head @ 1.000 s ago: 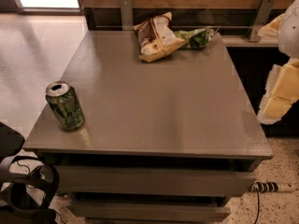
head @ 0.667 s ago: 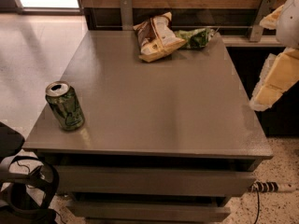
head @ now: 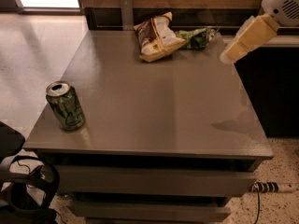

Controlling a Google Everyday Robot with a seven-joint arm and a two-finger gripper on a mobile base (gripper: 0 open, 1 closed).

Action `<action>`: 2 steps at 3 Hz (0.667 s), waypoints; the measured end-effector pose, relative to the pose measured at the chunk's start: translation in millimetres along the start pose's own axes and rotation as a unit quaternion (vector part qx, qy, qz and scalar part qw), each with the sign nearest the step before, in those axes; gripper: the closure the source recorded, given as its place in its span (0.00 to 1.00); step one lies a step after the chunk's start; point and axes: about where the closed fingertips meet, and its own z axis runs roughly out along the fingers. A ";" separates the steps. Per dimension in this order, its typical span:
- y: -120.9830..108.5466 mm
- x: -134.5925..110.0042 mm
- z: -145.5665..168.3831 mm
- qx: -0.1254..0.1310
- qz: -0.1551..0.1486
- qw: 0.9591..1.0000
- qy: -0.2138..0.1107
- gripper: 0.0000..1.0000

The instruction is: Move brown chip bag near green can

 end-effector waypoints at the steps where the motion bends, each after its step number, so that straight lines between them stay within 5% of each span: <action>1: -18.0 -24.9 24.1 0.020 0.031 0.999 -0.035 0.00; 2: -22.4 -43.1 57.1 0.015 0.058 0.997 -0.052 0.00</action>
Offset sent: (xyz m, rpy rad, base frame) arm 0.1004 0.0611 -0.0268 0.2200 -0.0316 -0.0857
